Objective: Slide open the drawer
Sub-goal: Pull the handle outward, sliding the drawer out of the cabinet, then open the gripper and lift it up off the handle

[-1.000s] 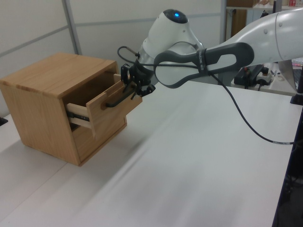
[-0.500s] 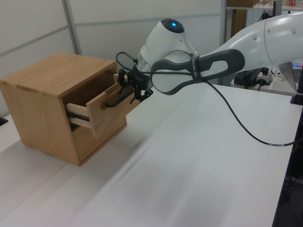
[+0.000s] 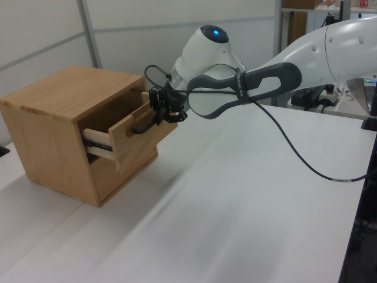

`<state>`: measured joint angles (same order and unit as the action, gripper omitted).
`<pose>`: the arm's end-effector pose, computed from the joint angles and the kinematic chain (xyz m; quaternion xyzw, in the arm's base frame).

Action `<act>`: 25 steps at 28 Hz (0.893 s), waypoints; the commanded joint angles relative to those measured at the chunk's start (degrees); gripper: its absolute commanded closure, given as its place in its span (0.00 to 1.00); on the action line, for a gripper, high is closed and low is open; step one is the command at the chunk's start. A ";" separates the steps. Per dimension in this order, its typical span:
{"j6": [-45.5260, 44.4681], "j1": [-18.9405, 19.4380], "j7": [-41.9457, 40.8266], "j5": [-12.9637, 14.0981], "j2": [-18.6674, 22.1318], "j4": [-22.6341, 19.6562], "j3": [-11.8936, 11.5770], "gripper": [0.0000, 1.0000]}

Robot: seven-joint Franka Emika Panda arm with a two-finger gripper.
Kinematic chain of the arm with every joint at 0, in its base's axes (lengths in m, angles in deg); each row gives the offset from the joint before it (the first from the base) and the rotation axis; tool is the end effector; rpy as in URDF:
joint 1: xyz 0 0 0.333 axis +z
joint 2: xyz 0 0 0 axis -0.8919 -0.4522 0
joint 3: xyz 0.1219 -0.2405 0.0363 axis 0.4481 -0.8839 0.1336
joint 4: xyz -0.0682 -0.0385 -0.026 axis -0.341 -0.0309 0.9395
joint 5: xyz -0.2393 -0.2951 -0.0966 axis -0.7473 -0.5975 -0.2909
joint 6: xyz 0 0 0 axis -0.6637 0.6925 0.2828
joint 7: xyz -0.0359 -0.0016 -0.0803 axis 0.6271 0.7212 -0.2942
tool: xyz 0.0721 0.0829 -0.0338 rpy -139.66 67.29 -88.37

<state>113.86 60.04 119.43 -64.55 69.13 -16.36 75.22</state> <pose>0.6706 0.0054 0.4866 -0.6956 0.6372 -0.2465 0.2220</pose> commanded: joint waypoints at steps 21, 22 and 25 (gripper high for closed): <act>-24.48 0.09 -0.67 0.34 7.40 -2.46 0.18 1.00; -25.27 0.09 -0.67 0.34 7.66 -2.46 0.18 1.00; -27.90 0.09 -0.49 0.34 8.27 -2.20 0.27 1.00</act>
<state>90.17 60.20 119.41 -64.56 74.13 -16.70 75.29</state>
